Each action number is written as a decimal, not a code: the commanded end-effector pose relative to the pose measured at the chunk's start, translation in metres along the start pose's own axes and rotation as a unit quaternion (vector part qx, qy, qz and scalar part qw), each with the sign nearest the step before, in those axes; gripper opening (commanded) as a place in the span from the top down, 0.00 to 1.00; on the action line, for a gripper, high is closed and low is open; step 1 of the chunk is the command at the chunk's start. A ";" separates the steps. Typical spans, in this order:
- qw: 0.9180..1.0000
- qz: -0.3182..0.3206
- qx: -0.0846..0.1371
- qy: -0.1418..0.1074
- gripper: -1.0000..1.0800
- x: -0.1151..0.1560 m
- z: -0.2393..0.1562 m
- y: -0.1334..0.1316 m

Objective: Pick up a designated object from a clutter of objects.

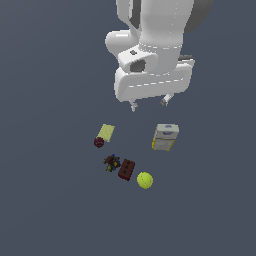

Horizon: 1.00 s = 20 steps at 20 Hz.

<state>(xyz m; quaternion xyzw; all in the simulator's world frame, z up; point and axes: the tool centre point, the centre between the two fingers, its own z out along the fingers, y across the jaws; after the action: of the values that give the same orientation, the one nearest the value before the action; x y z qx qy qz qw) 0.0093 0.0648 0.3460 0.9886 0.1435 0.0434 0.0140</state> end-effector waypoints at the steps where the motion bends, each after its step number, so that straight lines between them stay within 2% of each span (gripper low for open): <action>1: 0.999 -0.032 0.001 -0.002 0.04 0.000 0.008 -0.007; 5: 0.996 -0.092 0.003 -0.006 0.04 -0.001 0.022 -0.019; 10: 0.986 -0.169 0.007 -0.010 0.04 -0.003 0.041 -0.035; 15: 0.969 -0.245 0.012 -0.014 0.04 -0.006 0.059 -0.052; 20: 0.947 -0.319 0.017 -0.017 0.04 -0.010 0.076 -0.068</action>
<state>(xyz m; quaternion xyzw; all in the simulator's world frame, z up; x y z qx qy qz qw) -0.0107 0.1213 0.2721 0.9024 0.4302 0.0190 0.0135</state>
